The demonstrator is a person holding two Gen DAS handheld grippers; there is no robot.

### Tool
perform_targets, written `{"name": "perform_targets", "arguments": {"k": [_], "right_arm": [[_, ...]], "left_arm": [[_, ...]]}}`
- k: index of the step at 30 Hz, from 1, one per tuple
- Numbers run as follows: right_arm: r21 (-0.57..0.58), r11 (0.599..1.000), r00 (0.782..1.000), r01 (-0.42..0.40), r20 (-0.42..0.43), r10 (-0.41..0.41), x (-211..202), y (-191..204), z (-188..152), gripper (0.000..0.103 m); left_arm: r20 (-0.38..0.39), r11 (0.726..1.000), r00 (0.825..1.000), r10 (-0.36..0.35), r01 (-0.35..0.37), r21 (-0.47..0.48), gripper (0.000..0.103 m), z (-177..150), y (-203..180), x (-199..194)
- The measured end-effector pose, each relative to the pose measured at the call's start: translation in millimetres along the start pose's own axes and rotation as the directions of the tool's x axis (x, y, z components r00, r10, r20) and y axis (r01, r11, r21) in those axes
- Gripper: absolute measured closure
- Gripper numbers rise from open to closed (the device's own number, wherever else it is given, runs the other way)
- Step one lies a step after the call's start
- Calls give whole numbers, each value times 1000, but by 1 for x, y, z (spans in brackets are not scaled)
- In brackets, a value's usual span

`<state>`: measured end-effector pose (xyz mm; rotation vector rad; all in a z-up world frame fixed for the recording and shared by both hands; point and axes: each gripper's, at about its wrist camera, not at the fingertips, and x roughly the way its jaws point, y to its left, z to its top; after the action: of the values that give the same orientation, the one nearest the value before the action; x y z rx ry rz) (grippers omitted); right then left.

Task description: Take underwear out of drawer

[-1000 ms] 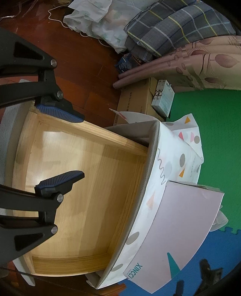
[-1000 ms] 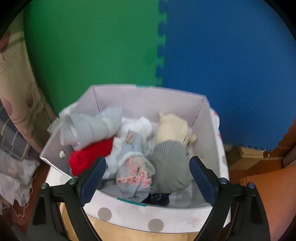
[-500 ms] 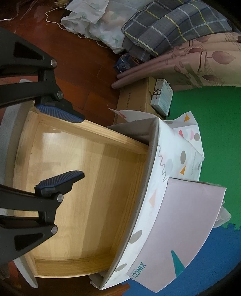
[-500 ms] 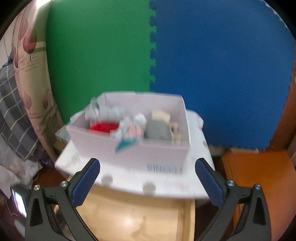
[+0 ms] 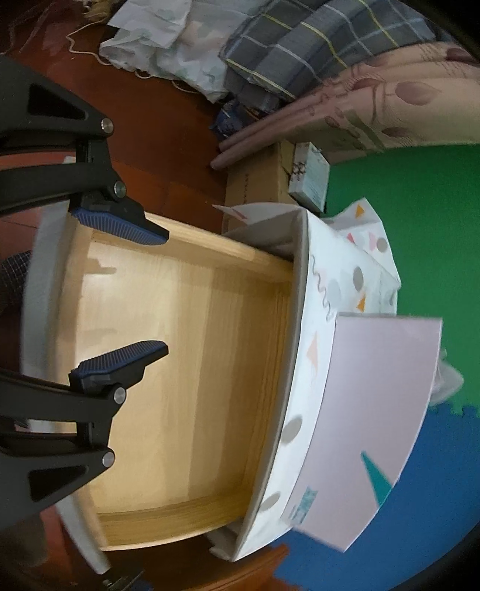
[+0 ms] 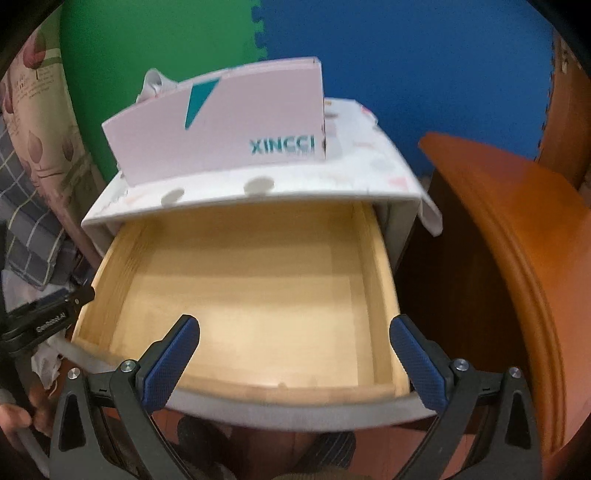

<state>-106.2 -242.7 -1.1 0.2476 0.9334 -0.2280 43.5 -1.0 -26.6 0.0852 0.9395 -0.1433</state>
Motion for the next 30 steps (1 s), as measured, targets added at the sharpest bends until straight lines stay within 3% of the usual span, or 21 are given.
{"name": "perform_targets", "arguments": {"k": [10, 18, 30], "right_arm": [[18, 999, 999, -28, -27, 29, 7, 5, -10, 1], [-14, 1000, 998, -25, -59, 24, 15, 9, -13, 1], [-13, 999, 996, -31, -84, 29, 20, 10, -15, 1]], "left_arm": [[37, 997, 999, -12, 9, 76, 48, -19, -10, -26], [8, 997, 1000, -5, 5, 76, 48, -24, -12, -19], [27, 993, 999, 17, -20, 114, 48, -28, -19, -21]]}}
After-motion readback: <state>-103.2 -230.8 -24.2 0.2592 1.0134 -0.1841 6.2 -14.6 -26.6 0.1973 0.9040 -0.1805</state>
